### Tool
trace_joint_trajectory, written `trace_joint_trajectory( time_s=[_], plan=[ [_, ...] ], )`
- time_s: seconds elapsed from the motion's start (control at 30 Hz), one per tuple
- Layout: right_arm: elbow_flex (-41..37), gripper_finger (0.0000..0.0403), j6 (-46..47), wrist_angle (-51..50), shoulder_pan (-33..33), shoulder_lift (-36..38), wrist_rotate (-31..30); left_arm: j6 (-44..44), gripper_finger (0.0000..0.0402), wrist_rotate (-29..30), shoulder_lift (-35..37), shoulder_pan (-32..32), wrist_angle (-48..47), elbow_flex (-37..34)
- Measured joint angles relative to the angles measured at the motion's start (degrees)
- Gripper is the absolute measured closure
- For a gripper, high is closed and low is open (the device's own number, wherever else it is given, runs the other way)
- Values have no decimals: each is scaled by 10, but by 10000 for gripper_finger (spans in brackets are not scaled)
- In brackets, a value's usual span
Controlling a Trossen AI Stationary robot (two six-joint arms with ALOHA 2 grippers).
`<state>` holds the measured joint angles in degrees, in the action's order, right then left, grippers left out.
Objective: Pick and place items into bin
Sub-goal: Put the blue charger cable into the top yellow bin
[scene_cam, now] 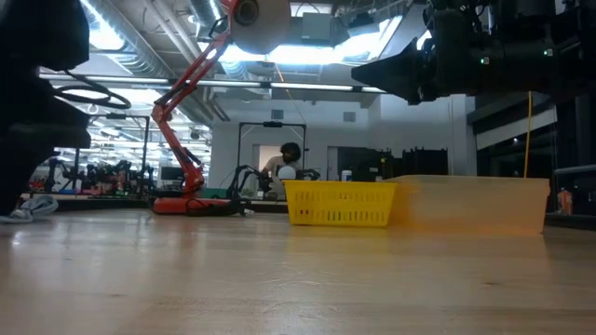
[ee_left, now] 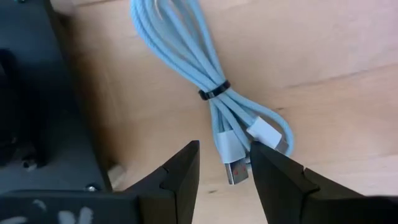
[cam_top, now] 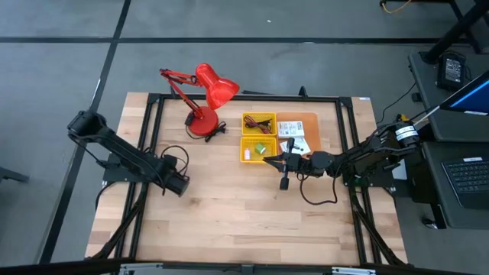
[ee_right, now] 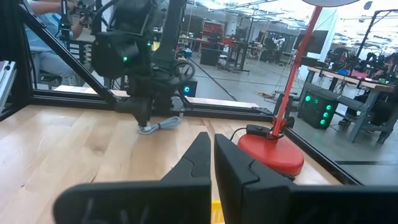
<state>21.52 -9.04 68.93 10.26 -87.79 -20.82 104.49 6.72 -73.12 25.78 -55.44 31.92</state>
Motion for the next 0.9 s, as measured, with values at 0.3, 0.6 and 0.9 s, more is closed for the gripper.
trace_joint_trajectory(
  time_s=[0.3, 0.6, 0.9],
  plan=[
    [0, 398, -3, 1, 0, 0, 0, 14, 264, 34, 45, 0, 34, -36],
    [0, 398, -4, 0, 0, 0, 0, 2, 267, 43, 65, 0, 48, -46],
    [0, 398, -5, 0, 0, 0, 0, -13, 268, 85, 131, 1, 44, -47]
  ],
)
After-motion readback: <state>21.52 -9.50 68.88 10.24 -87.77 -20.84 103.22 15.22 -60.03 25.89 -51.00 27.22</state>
